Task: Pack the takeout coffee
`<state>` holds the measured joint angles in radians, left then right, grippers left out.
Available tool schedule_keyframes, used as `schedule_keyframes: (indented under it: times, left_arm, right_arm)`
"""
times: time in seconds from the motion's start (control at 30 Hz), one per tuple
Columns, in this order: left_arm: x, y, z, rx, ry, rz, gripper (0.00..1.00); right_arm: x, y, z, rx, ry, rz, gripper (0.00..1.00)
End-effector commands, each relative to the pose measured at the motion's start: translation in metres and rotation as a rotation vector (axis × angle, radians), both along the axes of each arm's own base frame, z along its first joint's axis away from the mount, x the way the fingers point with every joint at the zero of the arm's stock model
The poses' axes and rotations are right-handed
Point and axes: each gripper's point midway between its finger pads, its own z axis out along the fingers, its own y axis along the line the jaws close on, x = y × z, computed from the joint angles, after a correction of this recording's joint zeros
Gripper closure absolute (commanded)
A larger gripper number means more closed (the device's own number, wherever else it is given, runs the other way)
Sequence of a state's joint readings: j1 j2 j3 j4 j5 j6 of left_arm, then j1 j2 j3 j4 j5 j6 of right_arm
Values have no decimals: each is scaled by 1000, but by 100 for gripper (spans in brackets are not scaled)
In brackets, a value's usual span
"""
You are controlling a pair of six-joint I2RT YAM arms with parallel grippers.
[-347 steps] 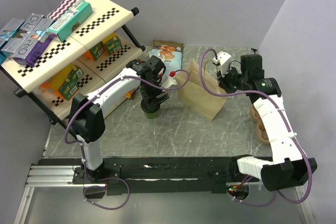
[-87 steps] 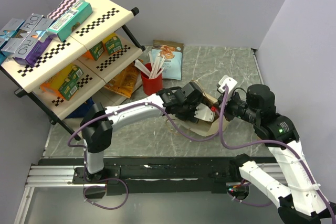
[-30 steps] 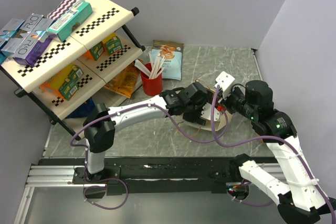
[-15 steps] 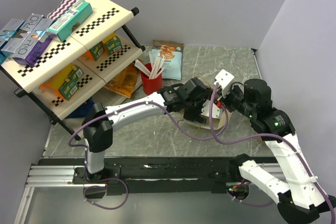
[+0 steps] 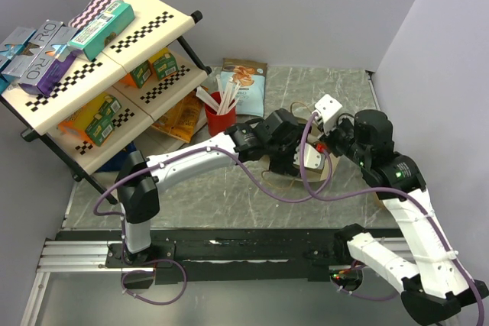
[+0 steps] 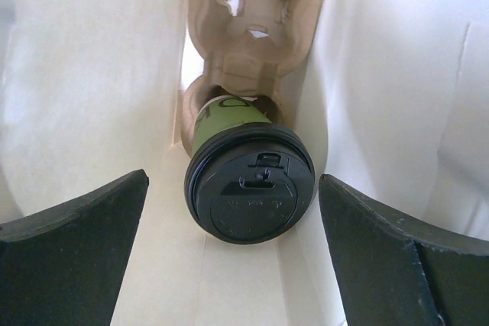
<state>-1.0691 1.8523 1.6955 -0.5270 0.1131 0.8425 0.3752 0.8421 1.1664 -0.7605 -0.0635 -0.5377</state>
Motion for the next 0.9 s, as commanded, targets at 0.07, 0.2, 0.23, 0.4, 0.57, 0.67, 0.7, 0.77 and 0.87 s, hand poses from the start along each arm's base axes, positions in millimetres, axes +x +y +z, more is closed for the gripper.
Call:
schedule_keyframes:
  times: [0.07,0.2,0.23,0.4,0.57,0.67,0.7,0.77,0.87]
  left_arm:
    - [-1,-6,77,-209,-35,19,1]
    - [3,-9,110,-323,-47,38,1]
    - [4,-11,118,-357,-46,43,1]
    - [-1,-11,140,-438,-23,43,1]
    - [3,-8,159,-520,10,99,1]
    - [9,-6,168,-550,11,124,1]
    - [12,-4,168,-549,12,134,1]
    - [13,-2,174,-563,14,139,1]
    - [16,2,178,-576,14,153,1]
  right_arm:
    - [11,-14,15,19,-42,-68,100]
    - [17,-22,10,12,-24,-90,100]
    - [18,-24,8,12,-18,-93,100]
    - [24,-33,-2,11,11,-116,100]
    - [32,-46,-17,13,60,-159,100]
    - [37,-53,-25,12,81,-181,100]
    - [38,-53,-25,15,80,-182,100]
    - [40,-54,-27,16,82,-183,100]
    - [43,-57,-33,12,95,-199,100]
